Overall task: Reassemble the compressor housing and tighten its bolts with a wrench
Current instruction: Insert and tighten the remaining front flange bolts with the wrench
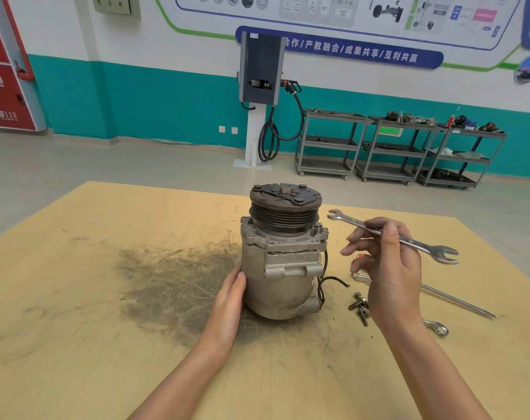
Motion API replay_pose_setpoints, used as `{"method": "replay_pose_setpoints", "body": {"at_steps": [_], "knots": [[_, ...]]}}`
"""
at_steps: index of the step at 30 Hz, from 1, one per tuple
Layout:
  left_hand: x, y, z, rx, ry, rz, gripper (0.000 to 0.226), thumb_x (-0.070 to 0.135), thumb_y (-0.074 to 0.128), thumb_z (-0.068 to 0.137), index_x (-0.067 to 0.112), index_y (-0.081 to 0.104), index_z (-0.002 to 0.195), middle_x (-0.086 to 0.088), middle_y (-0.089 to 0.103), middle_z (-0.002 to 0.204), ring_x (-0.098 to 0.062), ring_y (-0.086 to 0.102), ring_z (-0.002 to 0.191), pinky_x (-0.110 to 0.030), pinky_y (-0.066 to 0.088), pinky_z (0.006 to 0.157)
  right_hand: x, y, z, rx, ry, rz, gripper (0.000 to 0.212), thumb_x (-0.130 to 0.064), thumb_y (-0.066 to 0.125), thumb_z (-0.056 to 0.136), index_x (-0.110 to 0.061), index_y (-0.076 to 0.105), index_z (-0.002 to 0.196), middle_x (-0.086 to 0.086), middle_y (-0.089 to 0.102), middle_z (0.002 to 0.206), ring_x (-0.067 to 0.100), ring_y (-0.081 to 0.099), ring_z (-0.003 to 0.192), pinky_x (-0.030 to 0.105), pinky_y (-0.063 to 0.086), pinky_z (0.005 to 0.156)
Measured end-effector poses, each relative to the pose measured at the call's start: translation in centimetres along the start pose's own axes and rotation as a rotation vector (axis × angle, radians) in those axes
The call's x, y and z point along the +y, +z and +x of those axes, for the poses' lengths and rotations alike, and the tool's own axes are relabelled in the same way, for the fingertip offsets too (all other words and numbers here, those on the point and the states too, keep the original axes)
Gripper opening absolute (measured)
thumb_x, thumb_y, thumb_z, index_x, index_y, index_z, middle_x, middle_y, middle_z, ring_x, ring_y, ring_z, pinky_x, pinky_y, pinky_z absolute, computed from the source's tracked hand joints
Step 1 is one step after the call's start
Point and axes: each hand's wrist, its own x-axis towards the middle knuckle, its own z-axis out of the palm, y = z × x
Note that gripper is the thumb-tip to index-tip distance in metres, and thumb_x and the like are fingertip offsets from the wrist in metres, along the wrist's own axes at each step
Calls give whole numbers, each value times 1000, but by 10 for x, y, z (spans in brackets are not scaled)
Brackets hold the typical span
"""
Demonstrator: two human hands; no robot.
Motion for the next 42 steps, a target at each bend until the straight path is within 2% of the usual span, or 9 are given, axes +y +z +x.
{"method": "replay_pose_setpoints", "body": {"at_steps": [6, 11, 14, 21, 26, 31, 35, 38, 42], "knots": [[-1, -2, 1, -13, -2, 16, 88, 74, 61, 73, 27, 50, 147, 11, 55, 147, -9, 46, 140, -44, 29, 123, 8, -30, -1, 6, 27, -173, 22, -29, 41, 102, -18, 59, 96, 3, 67, 80, 20, 62, 66, 23, 47, 46], [-2, -1, 2, -10, 10, 4, 88, 74, 60, 72, 26, 51, 146, 11, 56, 146, -9, 46, 139, -44, 29, 122, 31, -70, -22, -213, 41, -793, 24, -12, 58, 95, -33, 63, 86, -14, 68, 73, -1, 60, 62, 17, 45, 57], [-2, -1, 1, -14, 22, 1, 92, 77, 61, 72, 26, 50, 147, 10, 56, 147, -10, 46, 140, -45, 29, 122, 36, -77, -37, -352, -3, -1042, 24, -15, 65, 91, -38, 64, 88, -20, 67, 84, 2, 63, 72, 33, 52, 63], [-1, -2, 0, -20, 36, -11, 104, 85, 68, 62, 25, 52, 145, 11, 57, 145, -9, 47, 139, -45, 30, 122, 46, -80, -42, -719, -373, -1432, 19, -31, 78, 75, -32, 76, 94, -7, 62, 83, 20, 64, 73, 31, 45, 61], [0, -1, -1, -18, 20, -9, 89, 74, 65, 71, 24, 53, 144, 9, 59, 143, -10, 49, 138, -45, 30, 122, 62, -79, -48, -779, -538, -1594, 51, -20, 92, 52, -31, 75, 98, -7, 62, 83, 19, 64, 78, 38, 49, 75], [2, 0, -3, -17, 12, 11, 86, 72, 63, 74, 25, 53, 144, 10, 58, 144, -9, 48, 138, -44, 30, 122, 56, -75, -43, -614, -558, -1587, 44, -10, 87, 59, -27, 75, 97, -5, 64, 85, 22, 65, 80, 47, 48, 86], [3, 0, -3, -19, 23, 20, 86, 76, 64, 73, 27, 54, 143, 13, 58, 144, -7, 47, 139, -44, 28, 123, 30, -50, -30, -252, -188, -1022, 16, -25, 62, 91, -25, 68, 106, -8, 64, 103, 16, 62, 99, 32, 46, 90], [4, 1, -5, -32, 38, 31, 93, 83, 66, 67, 29, 55, 142, 15, 56, 145, -4, 45, 140, -43, 27, 123, 13, -18, -21, -238, 157, -651, 69, -61, 44, 82, -25, 43, 141, -13, 50, 138, 3, 46, 127, 22, 37, 104], [8, 3, -7, -76, 16, 40, 86, 77, 65, 73, 27, 54, 142, 11, 57, 145, -6, 48, 138, -42, 28, 122, 8, 25, -21, -386, 299, -534, 107, -65, 59, 73, -23, 4, 155, -15, 23, 156, -4, 22, 138, 21, 20, 114]]}}
